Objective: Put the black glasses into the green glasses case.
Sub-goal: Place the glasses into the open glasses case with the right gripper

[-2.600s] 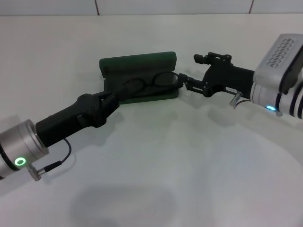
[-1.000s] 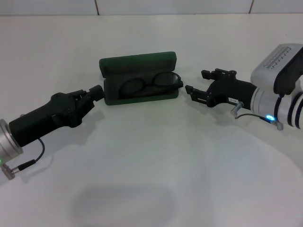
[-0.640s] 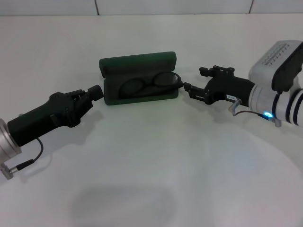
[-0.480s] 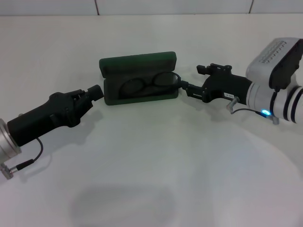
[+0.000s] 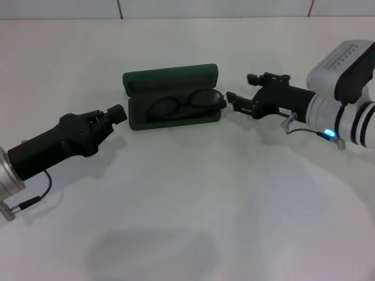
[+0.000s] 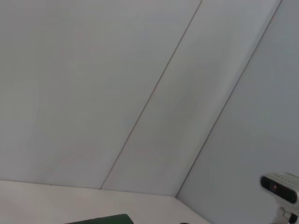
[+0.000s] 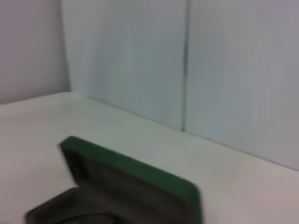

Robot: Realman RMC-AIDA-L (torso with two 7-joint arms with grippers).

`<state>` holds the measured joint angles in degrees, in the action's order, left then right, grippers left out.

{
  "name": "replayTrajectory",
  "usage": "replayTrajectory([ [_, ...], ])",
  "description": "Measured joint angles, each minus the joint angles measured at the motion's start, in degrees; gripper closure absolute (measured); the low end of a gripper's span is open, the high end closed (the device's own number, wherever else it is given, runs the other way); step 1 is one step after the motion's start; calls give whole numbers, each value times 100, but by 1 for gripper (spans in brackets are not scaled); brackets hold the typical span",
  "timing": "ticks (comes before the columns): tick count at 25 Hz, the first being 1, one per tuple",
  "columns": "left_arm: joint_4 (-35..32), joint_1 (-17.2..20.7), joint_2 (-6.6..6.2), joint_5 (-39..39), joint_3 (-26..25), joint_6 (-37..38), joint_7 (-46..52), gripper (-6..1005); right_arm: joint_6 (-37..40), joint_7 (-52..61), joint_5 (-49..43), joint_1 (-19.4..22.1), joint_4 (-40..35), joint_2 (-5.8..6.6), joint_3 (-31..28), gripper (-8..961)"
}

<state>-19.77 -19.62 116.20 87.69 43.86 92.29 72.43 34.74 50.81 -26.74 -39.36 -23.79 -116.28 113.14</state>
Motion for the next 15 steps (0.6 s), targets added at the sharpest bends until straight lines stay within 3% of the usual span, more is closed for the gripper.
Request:
replayTrajectory([
  [15, -24, -49, -20, 5, 0, -58, -1, 898, -400, 362, 169, -199, 46, 0, 238, 300],
])
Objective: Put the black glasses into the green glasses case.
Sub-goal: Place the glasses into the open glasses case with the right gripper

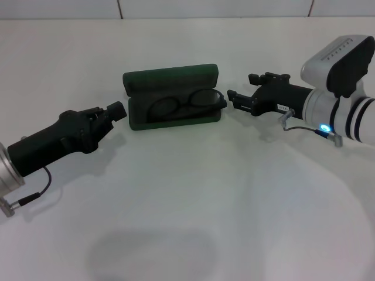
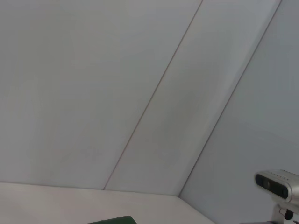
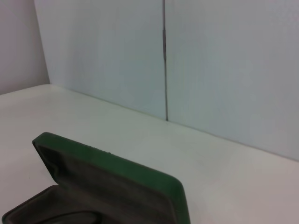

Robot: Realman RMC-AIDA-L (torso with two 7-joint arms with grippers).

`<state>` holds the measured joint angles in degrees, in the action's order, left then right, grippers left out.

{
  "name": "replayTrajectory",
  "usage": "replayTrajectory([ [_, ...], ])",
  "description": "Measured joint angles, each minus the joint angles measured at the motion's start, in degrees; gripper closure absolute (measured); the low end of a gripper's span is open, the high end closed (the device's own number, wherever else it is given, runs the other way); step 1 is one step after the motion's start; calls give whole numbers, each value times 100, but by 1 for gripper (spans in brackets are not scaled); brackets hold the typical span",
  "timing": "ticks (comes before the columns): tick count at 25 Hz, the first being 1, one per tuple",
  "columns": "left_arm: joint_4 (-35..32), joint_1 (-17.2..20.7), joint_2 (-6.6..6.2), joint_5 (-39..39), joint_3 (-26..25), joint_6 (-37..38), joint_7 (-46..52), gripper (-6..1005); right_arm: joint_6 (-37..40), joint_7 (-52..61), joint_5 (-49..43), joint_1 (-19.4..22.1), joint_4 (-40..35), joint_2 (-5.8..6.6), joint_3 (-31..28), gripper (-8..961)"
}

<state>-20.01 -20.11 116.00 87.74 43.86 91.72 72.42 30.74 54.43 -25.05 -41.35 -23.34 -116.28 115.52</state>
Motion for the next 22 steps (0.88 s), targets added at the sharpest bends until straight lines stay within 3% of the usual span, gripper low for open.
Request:
replayTrajectory([
  [22, -108, 36, 1, 7, 0, -5, 4, 894, 50, 517, 1, -223, 110, 0, 347, 300],
])
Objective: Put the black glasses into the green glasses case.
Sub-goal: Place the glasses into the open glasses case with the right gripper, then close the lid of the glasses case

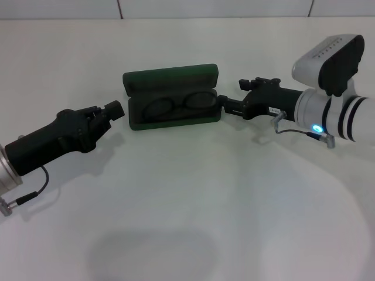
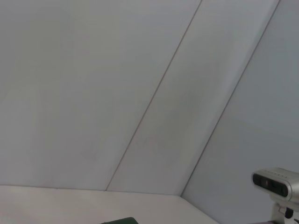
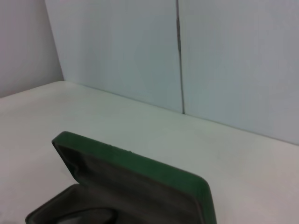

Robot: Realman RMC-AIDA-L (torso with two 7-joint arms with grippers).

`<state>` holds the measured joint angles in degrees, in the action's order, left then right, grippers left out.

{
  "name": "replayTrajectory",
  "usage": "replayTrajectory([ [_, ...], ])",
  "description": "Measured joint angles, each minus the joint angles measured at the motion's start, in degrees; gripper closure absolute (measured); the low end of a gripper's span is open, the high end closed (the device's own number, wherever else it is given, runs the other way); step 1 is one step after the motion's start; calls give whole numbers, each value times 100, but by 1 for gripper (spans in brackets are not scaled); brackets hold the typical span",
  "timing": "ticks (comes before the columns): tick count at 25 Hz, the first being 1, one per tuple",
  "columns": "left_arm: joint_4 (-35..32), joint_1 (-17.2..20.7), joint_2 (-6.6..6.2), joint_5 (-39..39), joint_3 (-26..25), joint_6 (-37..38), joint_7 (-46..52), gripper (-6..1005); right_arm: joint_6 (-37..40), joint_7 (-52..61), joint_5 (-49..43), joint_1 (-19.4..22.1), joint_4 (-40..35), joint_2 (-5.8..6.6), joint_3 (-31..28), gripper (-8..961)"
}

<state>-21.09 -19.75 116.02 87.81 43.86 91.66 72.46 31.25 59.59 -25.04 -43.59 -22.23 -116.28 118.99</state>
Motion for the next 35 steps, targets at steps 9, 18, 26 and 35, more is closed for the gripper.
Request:
replayTrajectory([
  [9, 0, -2, 0, -9, 0, 0, 4, 892, 112, 0, -1, -131, -9, 0, 64, 301],
  [18, 0, -6, 0, -18, 0, 0, 13, 890, 94, 13, 100, -82, -44, 0, 32, 301],
  [26, 0, -39, -1, -8, 0, -7, 18, 889, 113, 125, 346, 113, 89, 0, 59, 301],
  [35, 0, -55, 0, 0, 0, -9, 13, 887, 148, 255, 341, 135, 72, 0, 257, 301],
])
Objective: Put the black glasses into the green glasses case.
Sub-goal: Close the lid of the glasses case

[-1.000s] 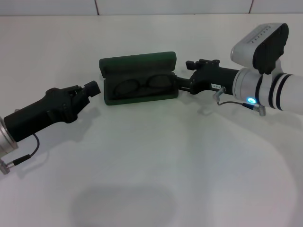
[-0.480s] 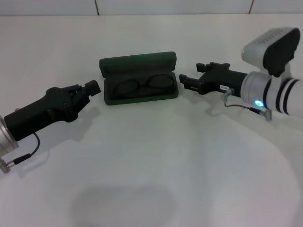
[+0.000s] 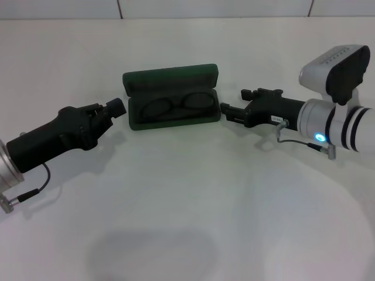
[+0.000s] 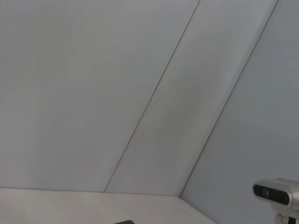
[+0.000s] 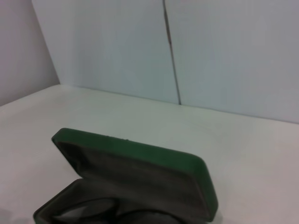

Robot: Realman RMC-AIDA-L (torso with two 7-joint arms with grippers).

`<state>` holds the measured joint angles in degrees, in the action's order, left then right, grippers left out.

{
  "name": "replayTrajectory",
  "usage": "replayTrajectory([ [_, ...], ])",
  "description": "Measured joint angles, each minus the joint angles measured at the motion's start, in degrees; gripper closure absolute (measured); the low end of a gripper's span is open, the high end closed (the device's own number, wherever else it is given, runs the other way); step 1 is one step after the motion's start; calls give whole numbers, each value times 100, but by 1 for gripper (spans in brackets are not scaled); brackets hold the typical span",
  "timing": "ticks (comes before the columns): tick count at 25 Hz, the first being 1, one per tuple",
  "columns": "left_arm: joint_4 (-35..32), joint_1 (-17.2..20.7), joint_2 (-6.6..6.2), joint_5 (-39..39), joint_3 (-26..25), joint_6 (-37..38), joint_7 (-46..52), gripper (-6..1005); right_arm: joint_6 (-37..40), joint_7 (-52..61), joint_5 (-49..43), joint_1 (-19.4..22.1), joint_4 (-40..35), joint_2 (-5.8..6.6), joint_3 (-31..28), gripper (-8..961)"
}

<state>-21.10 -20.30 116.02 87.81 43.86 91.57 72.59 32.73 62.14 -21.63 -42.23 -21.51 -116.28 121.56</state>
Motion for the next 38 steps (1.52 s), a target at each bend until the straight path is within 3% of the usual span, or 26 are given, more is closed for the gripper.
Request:
replayTrajectory([
  [16, 0, 24, 0, -34, 0, -36, -17, 884, 7, 34, 3, -215, -6, 0, 102, 300],
  [22, 0, 1, -4, 6, 10, -164, 247, 883, 785, -391, -9, 229, 8, 0, -617, 301],
  [28, 75, -210, 83, 223, 45, -638, 621, 882, 2194, -1213, -32, 1054, 55, 41, -1429, 301],
  [34, 164, -682, 225, 991, 46, -1746, 1389, 881, 2942, -1706, -596, 1535, 86, 125, -1457, 301],
  [38, 150, -771, 269, 1093, 33, -2252, 1489, 880, 3327, -1805, -1168, 1640, 142, 165, -1459, 300],
])
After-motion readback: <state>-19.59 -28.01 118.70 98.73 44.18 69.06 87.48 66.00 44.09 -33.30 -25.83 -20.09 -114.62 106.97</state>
